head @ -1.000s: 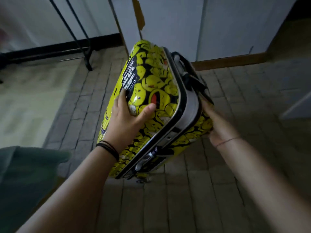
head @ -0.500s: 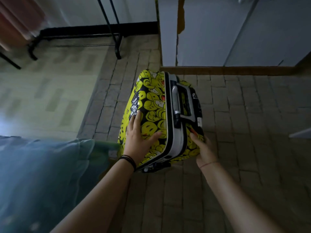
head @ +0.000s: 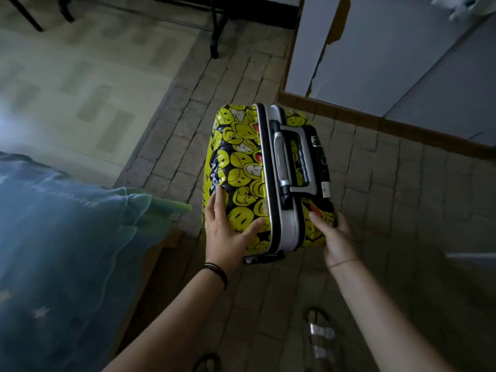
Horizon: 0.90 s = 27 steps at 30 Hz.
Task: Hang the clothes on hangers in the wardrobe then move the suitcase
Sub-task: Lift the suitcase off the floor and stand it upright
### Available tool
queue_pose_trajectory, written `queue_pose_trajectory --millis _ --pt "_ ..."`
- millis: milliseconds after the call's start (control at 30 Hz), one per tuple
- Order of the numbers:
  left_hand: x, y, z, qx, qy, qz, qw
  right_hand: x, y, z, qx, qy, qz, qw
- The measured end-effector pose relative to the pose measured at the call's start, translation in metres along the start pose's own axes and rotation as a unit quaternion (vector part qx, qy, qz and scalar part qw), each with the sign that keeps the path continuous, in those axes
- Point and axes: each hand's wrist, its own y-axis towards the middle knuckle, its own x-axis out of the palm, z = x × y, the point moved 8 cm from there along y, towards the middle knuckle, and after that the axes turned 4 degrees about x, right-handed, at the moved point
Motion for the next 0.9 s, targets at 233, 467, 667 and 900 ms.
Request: queue_pose_trajectory --millis 233,467,667,900 --pt "0.036 -0.042 -0.001 -0.085 -0.05 0.058 0.993 -0.022 0.017 -0.032 0.006 -0.134 -0.048 0.99" --pt "0.039 -0.065 -0.01 -0.17 -0.072 0.099 0.978 -0.014 0.015 -0.046 0.002 -0.273 -0.105 0.956" --pt "0.028 -0.091 -0.03 -0.226 -0.094 0.106 0.964 0.003 -0.006 -0.043 -0.013 -0.407 -0.123 0.905" --pt "0.005 -0.107 -0.047 -0.303 -0.038 0.143 0.941 0.013 -0.048 -0.023 0.01 -0.473 -0.128 0.872"
